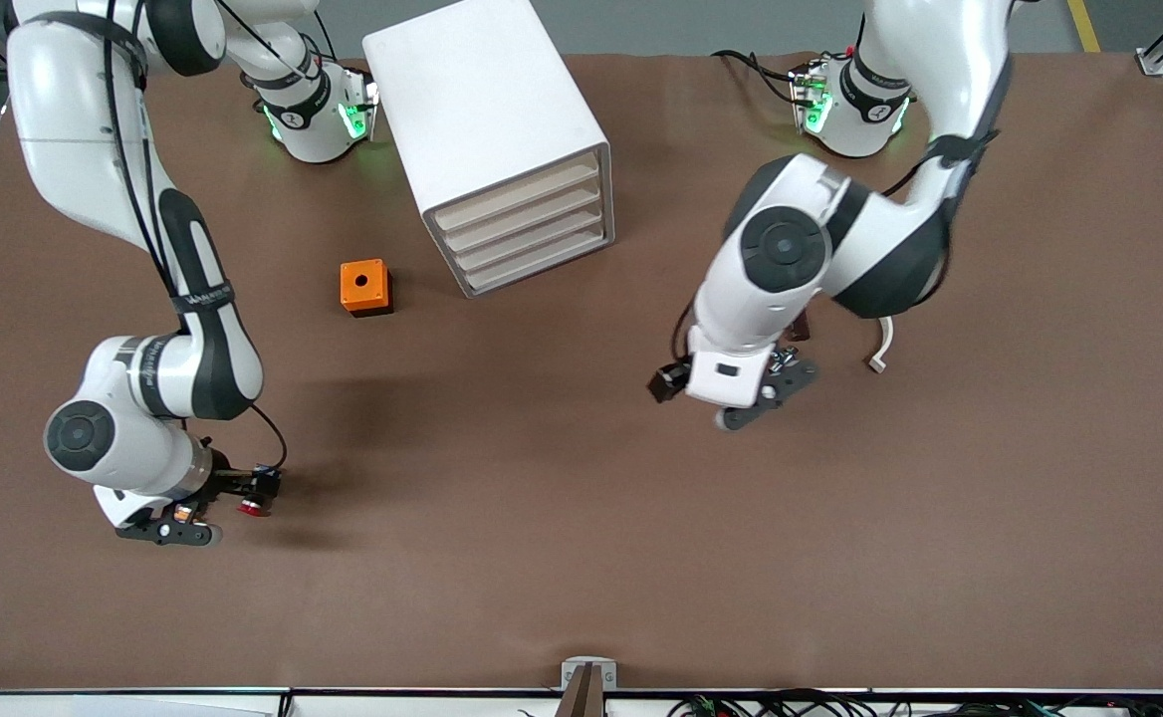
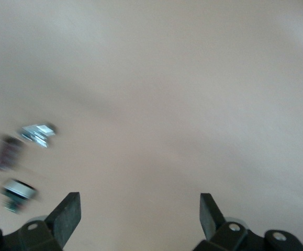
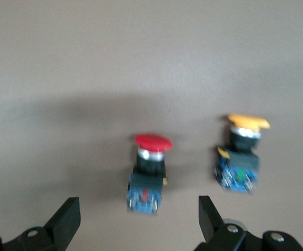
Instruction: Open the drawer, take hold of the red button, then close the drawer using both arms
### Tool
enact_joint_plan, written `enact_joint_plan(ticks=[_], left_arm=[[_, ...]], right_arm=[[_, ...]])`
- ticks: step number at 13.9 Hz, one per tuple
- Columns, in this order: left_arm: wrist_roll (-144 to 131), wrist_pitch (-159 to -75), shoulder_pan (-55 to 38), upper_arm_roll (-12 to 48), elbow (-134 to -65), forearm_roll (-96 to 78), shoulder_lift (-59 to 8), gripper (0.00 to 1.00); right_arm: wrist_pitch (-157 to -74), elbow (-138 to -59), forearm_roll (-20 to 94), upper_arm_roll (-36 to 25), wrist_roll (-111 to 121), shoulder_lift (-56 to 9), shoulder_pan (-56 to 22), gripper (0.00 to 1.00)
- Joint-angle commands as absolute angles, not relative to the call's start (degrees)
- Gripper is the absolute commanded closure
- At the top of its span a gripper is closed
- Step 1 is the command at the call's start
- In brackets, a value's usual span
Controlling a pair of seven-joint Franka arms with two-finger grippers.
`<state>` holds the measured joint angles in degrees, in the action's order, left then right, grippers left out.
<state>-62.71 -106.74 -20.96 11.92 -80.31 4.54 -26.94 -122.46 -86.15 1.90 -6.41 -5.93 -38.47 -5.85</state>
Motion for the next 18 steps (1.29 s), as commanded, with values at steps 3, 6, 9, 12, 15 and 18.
enact_joint_plan(ticks=[3, 6, 9, 12, 15, 18], left_arm=[[-46.2, -96.3, -11.3, 12.6, -81.7, 6.6, -18.4, 0.00], [-38.1, -93.3, -5.3, 12.6, -81.7, 6.0, -13.6, 0.00], [-29.7, -89.0, 0.6, 12.8, -81.8, 5.0, -9.3, 0.00], [-21.4, -86.7, 5.7, 12.8, -82.1, 2.4, -5.7, 0.00], [-18.1, -86.0, 5.9, 12.5, -83.3, 2.4, -3.4, 0.00], [-16.4, -85.6, 5.7, 12.3, -85.3, 2.4, -0.7, 0.00]], right_arm=[[-104.9, -88.3, 1.3, -5.6, -5.3, -24.7, -4.5, 0.00], [-99.7, -91.0, 1.4, -5.6, -5.0, -18.1, -4.1, 0.00], [-97.0, -94.4, 1.4, -5.6, -1.2, -11.7, -3.3, 0.00], [-92.2, -94.6, 1.3, -5.6, 0.8, -7.8, 0.2, 0.00], [-90.3, -94.0, 1.4, -5.6, 2.5, -6.7, 2.7, 0.00], [-90.6, -92.1, 1.3, -5.4, 2.8, -7.2, 2.3, 0.00]])
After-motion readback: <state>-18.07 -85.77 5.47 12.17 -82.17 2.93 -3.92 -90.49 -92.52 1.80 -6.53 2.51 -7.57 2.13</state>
